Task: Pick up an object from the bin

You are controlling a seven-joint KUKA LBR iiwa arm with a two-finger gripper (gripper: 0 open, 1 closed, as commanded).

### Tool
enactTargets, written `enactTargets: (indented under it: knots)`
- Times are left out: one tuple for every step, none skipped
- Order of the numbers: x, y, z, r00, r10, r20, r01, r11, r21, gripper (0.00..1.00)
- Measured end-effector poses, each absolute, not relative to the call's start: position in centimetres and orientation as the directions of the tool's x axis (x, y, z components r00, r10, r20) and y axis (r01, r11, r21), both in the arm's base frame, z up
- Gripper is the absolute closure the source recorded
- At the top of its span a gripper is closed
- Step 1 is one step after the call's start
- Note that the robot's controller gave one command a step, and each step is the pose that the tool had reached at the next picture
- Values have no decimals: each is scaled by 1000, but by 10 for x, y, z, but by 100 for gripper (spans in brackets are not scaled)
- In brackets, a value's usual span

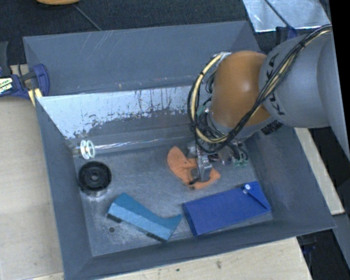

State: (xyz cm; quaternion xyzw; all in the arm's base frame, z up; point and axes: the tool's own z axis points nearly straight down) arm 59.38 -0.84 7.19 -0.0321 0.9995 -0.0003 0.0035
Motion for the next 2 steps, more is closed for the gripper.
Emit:
enactTargets:
  knots:
    - [594,-8,72,-998,-65,-7,-65,998,-1,100]
    - [594,-8,72,-998,-65,-7,-65,998,-1,100]
